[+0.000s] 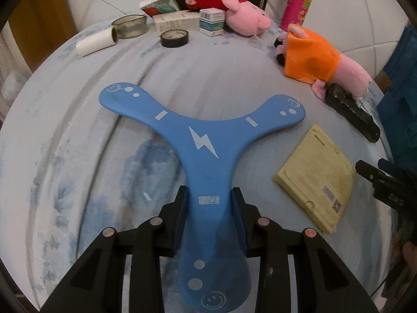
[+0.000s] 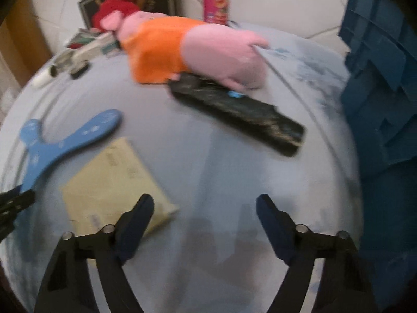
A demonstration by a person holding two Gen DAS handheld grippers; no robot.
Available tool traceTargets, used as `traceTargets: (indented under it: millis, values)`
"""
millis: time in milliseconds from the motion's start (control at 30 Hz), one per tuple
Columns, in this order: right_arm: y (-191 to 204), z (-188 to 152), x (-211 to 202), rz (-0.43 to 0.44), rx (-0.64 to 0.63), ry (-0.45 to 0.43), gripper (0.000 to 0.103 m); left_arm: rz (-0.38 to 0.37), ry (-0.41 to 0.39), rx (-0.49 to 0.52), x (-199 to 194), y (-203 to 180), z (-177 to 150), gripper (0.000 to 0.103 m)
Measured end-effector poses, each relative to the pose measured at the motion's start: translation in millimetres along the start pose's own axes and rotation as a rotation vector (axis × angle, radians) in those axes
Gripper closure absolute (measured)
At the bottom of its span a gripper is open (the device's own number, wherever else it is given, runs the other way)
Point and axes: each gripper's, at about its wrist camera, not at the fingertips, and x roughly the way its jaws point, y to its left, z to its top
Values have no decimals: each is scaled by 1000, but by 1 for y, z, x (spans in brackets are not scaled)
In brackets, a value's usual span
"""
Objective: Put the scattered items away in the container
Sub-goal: 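Close the left tool on the boomerang while the right tool lifts and grips the booklet edge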
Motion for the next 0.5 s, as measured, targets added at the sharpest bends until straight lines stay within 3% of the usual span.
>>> traceTargets:
  millis: [33, 267, 500]
  values:
    - [-2, 0, 1, -12, -7, 3, 30, -3, 2, 9, 1, -5, 0, 71]
    - [-17, 3, 12, -98, -58, 24, 31, -23, 37, 38, 16, -33, -8, 71]
    - [18, -6, 1, 162, -94, 68, 31, 18, 46, -8, 18, -11, -6, 71]
